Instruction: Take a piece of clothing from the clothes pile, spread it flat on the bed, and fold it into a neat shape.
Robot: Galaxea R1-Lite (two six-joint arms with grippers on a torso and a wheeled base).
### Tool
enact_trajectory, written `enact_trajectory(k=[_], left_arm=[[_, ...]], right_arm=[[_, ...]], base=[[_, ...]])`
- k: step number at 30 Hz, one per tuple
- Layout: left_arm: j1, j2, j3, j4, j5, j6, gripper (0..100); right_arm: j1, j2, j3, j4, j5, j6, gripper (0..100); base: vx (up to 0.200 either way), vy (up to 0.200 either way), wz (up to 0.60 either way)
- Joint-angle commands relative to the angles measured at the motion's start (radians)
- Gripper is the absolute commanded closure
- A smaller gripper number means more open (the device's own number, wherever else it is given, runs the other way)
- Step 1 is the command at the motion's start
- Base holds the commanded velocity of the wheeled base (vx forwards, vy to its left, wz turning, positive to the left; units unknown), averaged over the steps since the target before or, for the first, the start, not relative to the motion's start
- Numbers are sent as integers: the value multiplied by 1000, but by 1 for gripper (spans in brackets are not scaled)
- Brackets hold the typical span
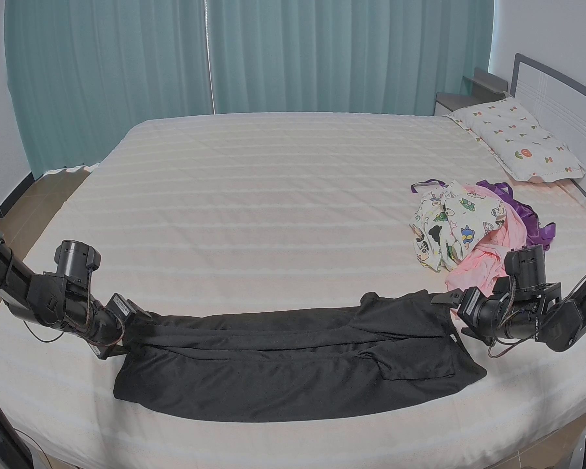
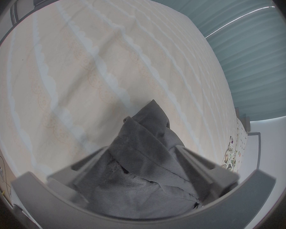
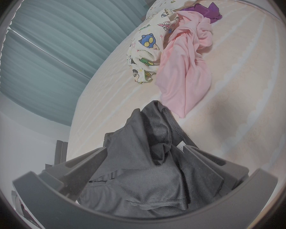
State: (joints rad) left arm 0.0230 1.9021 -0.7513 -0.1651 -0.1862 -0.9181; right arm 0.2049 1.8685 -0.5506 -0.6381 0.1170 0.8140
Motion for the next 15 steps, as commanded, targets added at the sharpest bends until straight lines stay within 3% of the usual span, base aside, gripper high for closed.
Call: enact_trajectory(k=[1,4,9,15], left_arm=[[3,3,0,-16,-1,-8,100],[3,-2,1,-22,-1,-25,100],[2,-25,16,-68,-1,-62,100],[-2,-43,50,-155,-3,-90,100]], right_arm=[[48,-5,20,5,-39,1,0],[94,-8,1,31,-120,37,0],[136,-14,-37,87,-126,135,0],[133,0,-63,104,-128,162,0]], base=[[0,0,0],[0,0,0],[0,0,0],[0,0,0]])
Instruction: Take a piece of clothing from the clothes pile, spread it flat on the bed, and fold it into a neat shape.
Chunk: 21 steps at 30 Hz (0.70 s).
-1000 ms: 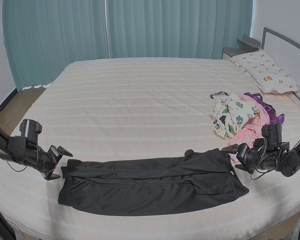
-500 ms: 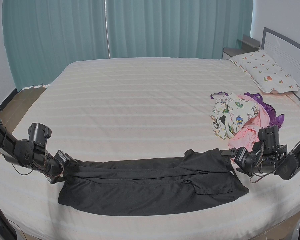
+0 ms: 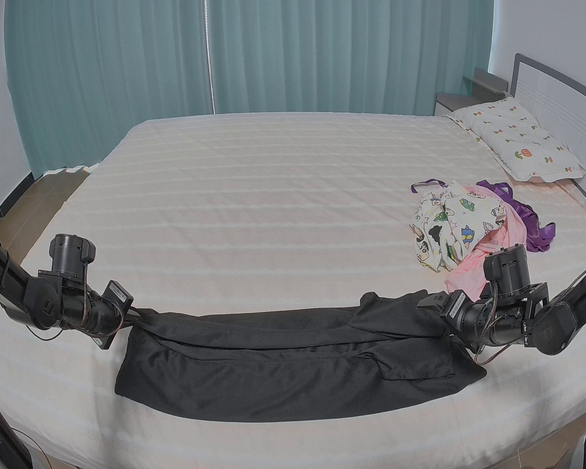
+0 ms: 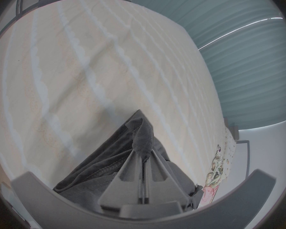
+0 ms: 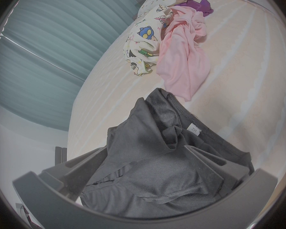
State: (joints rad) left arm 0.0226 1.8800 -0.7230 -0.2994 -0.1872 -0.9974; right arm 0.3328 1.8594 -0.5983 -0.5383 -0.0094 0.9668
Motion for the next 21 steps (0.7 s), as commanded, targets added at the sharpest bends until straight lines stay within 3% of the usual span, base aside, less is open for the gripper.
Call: enact_trajectory(k=[1,7,15,21], left_arm=[[-1,-19,27,-52,0,-26,100],[-3,-19,37,-87,-1,-49,100],[-3,-12,39,-92,-3,-49,100],[-3,-10,39,-93,-9,-49,100]], right_arm=[[0,12,-17,12,-3,9,0],[-8,14,-17,49,-11,4,0],[-66,64,-15,55,-12,-85,0],[-66,69,-18,43,17,-180,0]], base=[[0,0,0],[0,0,0],[0,0,0],[0,0,0]])
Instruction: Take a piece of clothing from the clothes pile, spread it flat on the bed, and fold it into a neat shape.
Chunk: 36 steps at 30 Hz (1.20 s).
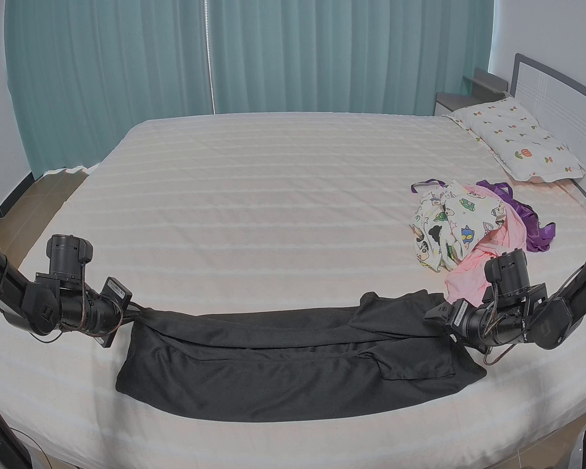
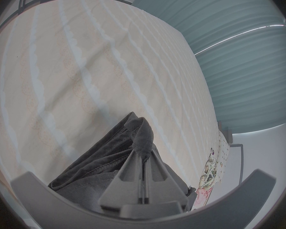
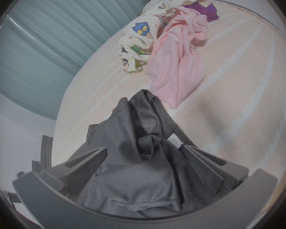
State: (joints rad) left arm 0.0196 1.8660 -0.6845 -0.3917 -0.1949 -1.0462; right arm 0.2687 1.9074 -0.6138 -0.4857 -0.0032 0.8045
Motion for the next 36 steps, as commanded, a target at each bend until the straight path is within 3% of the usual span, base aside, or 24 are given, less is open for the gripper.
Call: enact_trajectory(k=[1,5,18,19,36], left_arm=[[0,4,0,-1,-1,0,100],[0,4,0,-1,-1,0,100],[0,2,0,-1,0,2,100],[0,4,0,-1,0,2,100],[2,4,-1,-3,2,2,100]], right_arm=[[-2,22,-4,-24,17,-28,0],[-2,45,-1,-79,63,-65,0],[-37,108,-24,-120,66,-83,0],[-48,113,-27,-122,66,-83,100],[-75,81,-46,-129,106,-65,100]], base=[[0,0,0],[0,0,0],[0,0,0],[0,0,0],[0,0,0]])
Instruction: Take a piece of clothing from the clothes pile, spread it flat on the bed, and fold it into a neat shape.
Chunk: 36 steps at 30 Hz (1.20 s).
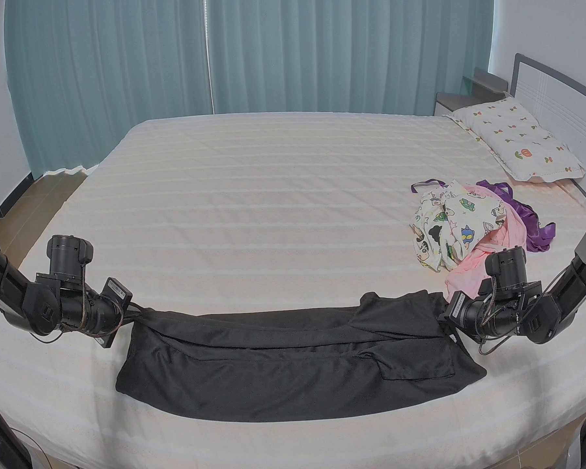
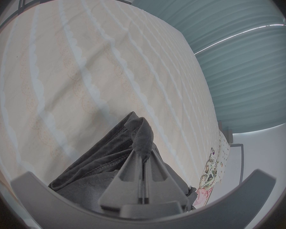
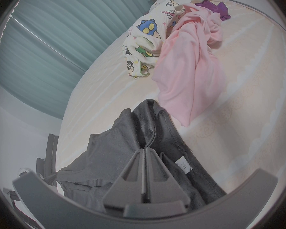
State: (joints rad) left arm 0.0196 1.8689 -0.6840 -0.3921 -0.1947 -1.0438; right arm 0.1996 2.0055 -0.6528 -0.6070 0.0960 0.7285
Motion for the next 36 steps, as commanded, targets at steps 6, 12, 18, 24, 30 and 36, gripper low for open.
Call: enact_trajectory(k=[6,12,18,24,30,36], left_arm=[[2,1,0,-68,8,-58,100],[7,-31,60,-246,3,-122,100],[7,-13,143,-424,-5,-145,100],[7,-8,143,-422,0,-139,100],[7,-7,149,-416,1,-108,100],[10,-13,136,-304,6,7,100]], right_arm=[[-37,-16,-18,-123,21,115,100],[-43,-17,-7,-260,18,175,100],[-54,-13,24,-335,19,209,100],[-52,-8,24,-333,19,209,100],[-51,-7,30,-316,18,203,100],[-58,-10,27,-188,18,109,100]], base=[[0,0,0],[0,0,0],[0,0,0],[0,0,0],[0,0,0],[0,0,0]])
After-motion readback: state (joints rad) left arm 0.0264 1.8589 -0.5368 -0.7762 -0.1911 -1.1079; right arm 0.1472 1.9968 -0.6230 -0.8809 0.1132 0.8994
